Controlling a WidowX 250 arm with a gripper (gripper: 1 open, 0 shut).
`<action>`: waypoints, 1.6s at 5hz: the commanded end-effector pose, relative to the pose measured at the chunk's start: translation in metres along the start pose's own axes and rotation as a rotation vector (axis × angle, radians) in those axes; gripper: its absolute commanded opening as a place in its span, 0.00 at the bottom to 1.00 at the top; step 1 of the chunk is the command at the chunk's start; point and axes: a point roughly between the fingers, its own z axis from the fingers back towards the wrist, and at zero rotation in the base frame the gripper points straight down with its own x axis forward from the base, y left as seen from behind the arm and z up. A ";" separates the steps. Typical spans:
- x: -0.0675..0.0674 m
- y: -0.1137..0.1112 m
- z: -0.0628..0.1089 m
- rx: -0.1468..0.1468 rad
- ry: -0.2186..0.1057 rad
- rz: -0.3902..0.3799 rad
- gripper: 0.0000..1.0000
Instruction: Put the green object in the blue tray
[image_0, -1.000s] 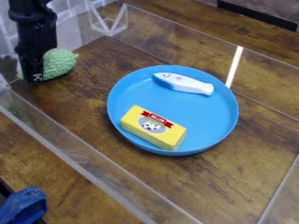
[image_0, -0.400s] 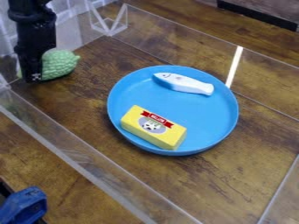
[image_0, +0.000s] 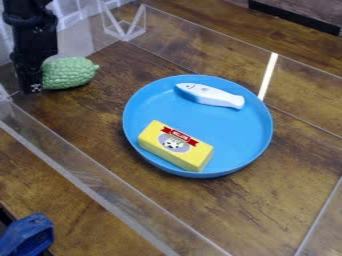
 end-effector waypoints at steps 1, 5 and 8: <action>0.001 0.013 0.009 0.057 -0.025 0.019 0.00; 0.012 0.002 0.012 0.095 -0.002 0.030 0.00; 0.019 -0.001 0.033 0.094 0.012 0.062 0.00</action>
